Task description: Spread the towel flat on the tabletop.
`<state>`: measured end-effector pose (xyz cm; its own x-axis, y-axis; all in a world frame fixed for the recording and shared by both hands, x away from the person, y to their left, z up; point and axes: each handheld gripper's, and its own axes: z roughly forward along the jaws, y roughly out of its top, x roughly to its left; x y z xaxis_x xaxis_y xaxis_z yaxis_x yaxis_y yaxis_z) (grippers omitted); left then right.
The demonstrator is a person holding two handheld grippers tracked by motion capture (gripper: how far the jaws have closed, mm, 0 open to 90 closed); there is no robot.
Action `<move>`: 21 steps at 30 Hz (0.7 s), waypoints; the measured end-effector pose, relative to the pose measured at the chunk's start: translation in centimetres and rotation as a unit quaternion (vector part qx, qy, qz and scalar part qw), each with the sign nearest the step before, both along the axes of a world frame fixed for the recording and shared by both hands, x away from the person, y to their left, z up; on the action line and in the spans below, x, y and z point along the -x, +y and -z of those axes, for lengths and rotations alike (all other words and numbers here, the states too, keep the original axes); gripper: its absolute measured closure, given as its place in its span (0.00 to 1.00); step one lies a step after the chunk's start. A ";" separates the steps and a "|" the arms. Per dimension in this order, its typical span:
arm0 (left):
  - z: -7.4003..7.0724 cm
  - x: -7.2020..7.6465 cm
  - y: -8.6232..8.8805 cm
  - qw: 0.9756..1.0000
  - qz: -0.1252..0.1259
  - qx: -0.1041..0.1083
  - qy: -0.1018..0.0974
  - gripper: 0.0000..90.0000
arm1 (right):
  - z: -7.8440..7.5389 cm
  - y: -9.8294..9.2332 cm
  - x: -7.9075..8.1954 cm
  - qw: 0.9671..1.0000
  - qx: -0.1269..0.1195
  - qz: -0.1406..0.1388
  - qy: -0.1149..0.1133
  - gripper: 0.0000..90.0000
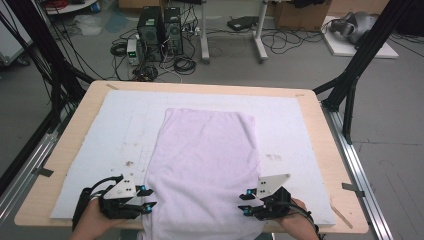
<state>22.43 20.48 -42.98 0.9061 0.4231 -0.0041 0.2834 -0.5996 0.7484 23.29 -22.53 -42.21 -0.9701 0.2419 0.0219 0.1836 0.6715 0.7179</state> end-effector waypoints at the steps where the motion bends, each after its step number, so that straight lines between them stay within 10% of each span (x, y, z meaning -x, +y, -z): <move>1: 0.5 -0.3 -0.2 1.000 0.000 -0.008 0.002 0.66 | 0.6 0.1 -0.1 1.000 0.004 0.003 0.001 0.72; 5: 1.1 -0.4 -0.4 1.000 0.011 -0.010 -0.003 0.93 | 2.0 0.3 -0.3 1.000 0.004 0.010 0.006 0.87; 10: 0.7 0.7 0.6 1.000 0.014 -0.006 0.000 0.98 | 1.2 0.1 0.4 1.000 0.002 -0.024 0.019 0.95; 21: -0.3 -1.4 1.4 0.998 -0.054 0.043 0.012 0.64 | -0.9 -2.0 -3.6 0.996 -0.044 0.073 0.011 0.65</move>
<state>23.85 21.90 -42.65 0.8546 0.5152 -0.0657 0.3612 -0.4986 0.7880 26.92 -24.55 -41.34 -0.9238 0.3761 0.0710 0.2913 0.5707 0.7677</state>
